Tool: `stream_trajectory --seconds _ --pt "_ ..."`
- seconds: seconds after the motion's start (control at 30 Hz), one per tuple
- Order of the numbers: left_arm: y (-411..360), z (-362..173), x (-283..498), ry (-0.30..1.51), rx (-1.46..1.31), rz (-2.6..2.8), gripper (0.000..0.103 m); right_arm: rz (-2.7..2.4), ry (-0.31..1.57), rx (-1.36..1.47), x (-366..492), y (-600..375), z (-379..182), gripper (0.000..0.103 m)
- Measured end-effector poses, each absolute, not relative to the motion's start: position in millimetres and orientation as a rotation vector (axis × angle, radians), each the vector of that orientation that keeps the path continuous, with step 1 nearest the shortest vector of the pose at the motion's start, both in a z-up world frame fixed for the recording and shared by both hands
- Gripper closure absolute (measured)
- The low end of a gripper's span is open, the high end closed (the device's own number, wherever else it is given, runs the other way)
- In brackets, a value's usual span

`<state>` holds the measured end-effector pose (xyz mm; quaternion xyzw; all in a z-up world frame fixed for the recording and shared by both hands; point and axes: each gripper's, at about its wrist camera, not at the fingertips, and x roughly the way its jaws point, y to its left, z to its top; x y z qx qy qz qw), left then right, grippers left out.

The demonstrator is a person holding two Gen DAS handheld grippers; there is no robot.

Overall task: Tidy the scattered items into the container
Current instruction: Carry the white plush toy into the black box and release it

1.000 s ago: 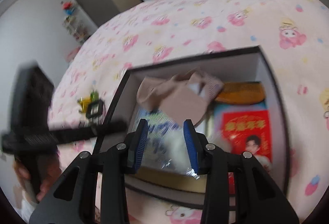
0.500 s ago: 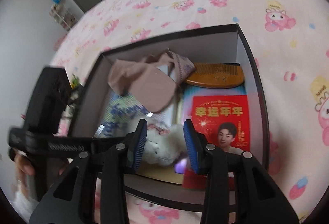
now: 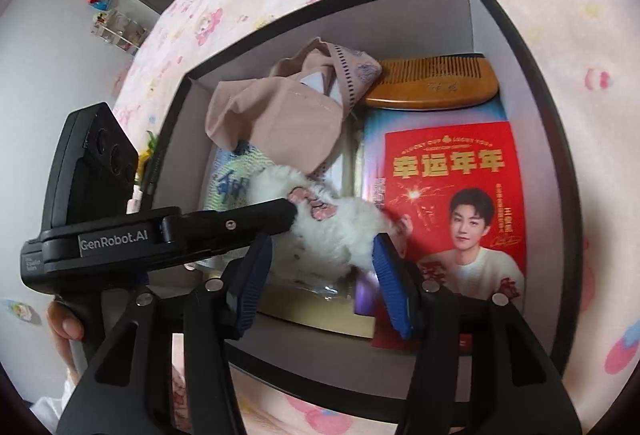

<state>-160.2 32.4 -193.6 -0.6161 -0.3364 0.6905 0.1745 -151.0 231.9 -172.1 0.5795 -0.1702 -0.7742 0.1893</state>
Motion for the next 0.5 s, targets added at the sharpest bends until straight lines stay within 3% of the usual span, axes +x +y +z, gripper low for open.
stream_trajectory --seconds 0.07,0.5 --pt "31 -189 -159 -0.971 -1.719 1.959 0.077 -2.177 -0.504 1.593 -153 232 -168 0.054" --pt "-5 -177 -142 -1.097 -1.639 2.082 0.079 -2.236 -0.489 1.535 -153 232 -152 0.054"
